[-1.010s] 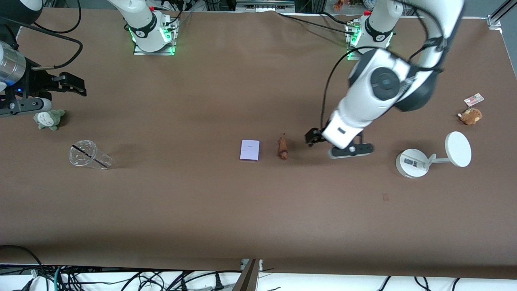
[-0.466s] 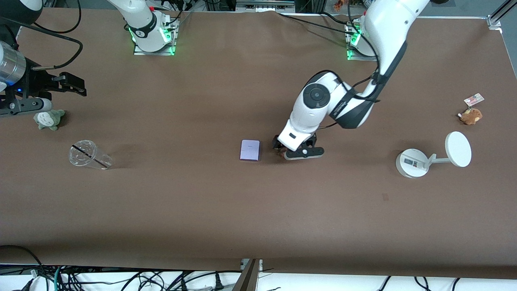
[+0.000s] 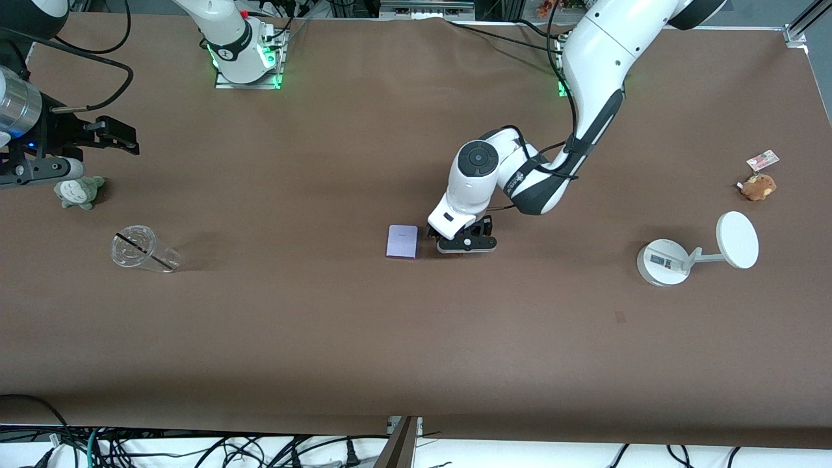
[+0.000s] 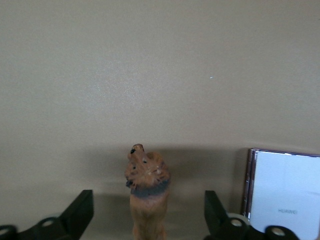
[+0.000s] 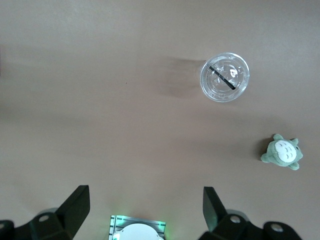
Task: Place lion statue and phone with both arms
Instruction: 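Carry the lion toward the white lamp while the right gripper reaches out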
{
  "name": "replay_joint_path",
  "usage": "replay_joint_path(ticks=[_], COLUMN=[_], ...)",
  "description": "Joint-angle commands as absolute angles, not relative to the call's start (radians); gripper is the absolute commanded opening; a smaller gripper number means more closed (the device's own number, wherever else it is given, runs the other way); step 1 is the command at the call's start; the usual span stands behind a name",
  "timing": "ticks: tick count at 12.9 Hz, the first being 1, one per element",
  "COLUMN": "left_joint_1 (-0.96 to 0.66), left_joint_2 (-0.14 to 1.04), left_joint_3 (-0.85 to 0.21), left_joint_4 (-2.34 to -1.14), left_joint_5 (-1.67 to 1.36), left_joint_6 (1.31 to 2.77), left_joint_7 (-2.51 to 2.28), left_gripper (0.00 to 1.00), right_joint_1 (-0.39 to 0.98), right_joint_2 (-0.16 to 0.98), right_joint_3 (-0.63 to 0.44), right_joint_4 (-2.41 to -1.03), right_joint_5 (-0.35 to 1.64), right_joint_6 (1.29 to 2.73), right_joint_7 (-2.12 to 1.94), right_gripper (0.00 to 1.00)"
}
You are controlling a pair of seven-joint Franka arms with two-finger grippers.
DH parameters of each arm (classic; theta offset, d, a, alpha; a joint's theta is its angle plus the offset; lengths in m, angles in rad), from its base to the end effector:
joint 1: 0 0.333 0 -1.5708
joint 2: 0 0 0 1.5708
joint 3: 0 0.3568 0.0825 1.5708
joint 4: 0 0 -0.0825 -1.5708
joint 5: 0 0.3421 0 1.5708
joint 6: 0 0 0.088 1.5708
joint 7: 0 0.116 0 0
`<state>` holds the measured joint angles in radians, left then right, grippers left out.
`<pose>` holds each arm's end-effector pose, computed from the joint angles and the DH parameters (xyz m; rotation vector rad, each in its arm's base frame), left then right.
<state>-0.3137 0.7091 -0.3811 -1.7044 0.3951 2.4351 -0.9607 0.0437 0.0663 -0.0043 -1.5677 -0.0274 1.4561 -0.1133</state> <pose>0.5481 -0.3997 0.2621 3.0879 0.1060 0.1251 0.5184 0.0171 0.6146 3.0991 0.2359 -0.2786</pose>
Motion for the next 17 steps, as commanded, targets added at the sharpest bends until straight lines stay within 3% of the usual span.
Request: replay_joint_path(ticks=[1, 2, 3, 6, 8, 12, 17], left_joint_1=[-0.328, -0.328, -0.328, -0.315, -0.305, -0.275, -0.102], left_joint_2=[0.73, 0.73, 0.73, 0.715, 0.657, 0.497, 0.439], left_joint_3=[-0.371, -0.371, -0.37, -0.371, -0.37, -0.373, -0.374], left_joint_4=[-1.677, -1.677, -1.677, -1.677, -1.684, -1.674, -1.675], left_joint_5=[0.428, 0.429, 0.433, 0.437, 0.436, 0.423, 0.419], left_joint_6=[2.438, 2.437, 2.437, 2.433, 2.404, 2.115, 1.945], left_joint_7=[-0.983, -0.98, -0.976, -0.985, -0.985, -0.954, -0.818], left_gripper=[0.4, 0.27, 0.21, 0.21, 0.12, 0.09, 0.07], right_joint_1=[0.043, 0.043, 0.043, 0.043, 0.06, 0.103, 0.224], right_joint_2=[0.072, 0.072, 0.072, 0.081, 0.083, 0.084, 0.126], right_joint_3=[-0.003, -0.003, -0.003, -0.003, -0.002, -0.002, -0.002], right_joint_4=[-1.546, -1.548, -1.548, -1.546, -1.546, -1.543, -1.542], right_joint_5=[-0.012, -0.012, -0.012, -0.011, -0.011, 0.023, 0.092], right_joint_6=[1.434, 1.434, 1.434, 1.434, 1.434, 1.436, 1.472], right_joint_7=[-0.115, -0.112, -0.11, -0.11, -0.107, -0.086, 0.137], right_gripper=[1.0, 1.0, 1.0, 1.0, 1.0, 1.0, 1.0])
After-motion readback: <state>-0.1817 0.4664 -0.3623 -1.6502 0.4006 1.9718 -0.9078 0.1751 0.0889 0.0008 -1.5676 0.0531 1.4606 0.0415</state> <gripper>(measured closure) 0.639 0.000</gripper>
